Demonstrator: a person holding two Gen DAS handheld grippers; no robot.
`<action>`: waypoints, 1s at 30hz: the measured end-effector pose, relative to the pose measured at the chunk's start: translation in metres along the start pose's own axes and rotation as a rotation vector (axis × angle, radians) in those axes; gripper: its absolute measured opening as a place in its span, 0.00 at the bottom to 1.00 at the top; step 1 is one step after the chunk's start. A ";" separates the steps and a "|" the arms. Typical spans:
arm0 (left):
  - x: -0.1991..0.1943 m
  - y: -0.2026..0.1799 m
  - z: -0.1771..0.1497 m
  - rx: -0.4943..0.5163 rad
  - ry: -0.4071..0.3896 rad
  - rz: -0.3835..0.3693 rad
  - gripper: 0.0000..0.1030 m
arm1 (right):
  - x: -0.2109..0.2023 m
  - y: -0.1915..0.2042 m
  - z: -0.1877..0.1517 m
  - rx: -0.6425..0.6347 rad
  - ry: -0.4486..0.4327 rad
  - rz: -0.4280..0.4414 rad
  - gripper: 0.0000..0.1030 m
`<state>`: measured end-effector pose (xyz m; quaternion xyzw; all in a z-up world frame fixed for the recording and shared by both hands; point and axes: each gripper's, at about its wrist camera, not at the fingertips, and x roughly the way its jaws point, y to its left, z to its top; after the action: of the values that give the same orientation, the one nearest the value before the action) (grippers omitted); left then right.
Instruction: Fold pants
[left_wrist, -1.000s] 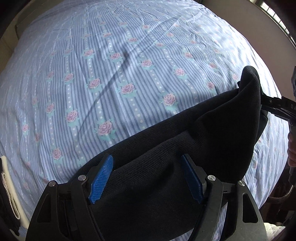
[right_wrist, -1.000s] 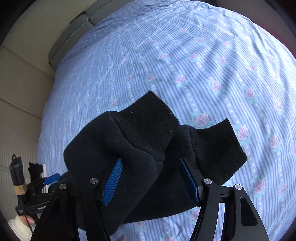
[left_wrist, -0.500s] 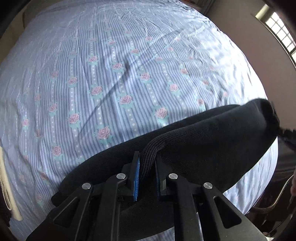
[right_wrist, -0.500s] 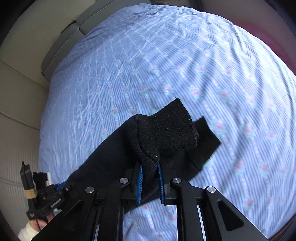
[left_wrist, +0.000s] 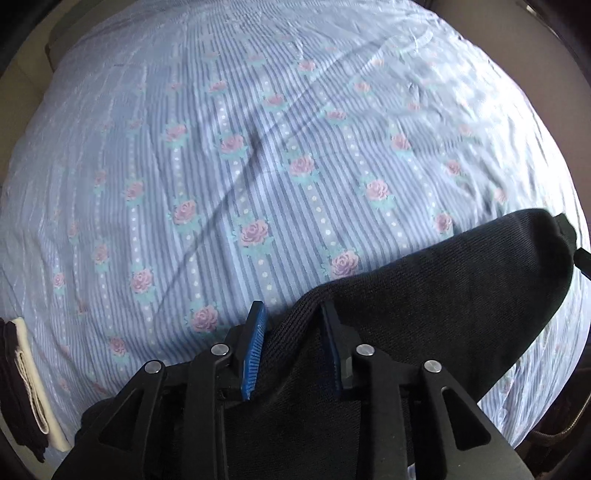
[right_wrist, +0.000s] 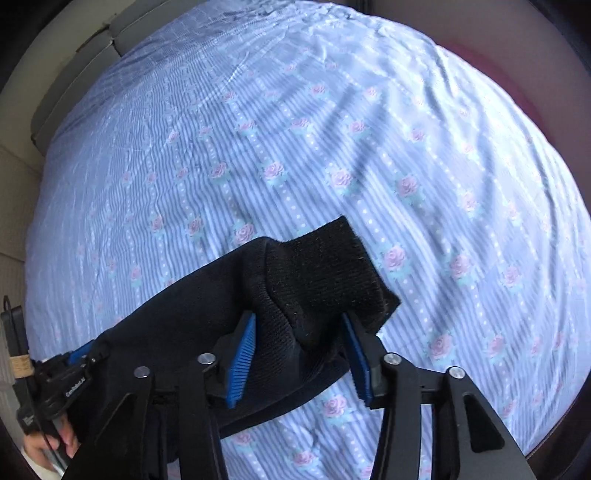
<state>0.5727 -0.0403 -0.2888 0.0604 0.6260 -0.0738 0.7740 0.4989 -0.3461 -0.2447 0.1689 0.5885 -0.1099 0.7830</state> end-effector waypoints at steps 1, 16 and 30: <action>-0.016 0.003 -0.004 -0.015 -0.047 -0.001 0.45 | -0.014 0.000 -0.004 -0.013 -0.047 -0.021 0.56; -0.079 0.099 -0.201 -0.535 -0.101 -0.073 0.58 | -0.035 0.091 -0.156 -0.590 0.101 0.372 0.64; 0.001 0.133 -0.204 -0.878 -0.052 -0.378 0.39 | 0.016 0.116 -0.176 -0.589 0.221 0.365 0.64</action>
<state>0.4025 0.1279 -0.3325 -0.3890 0.5786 0.0565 0.7146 0.3908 -0.1702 -0.2881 0.0491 0.6362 0.2249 0.7364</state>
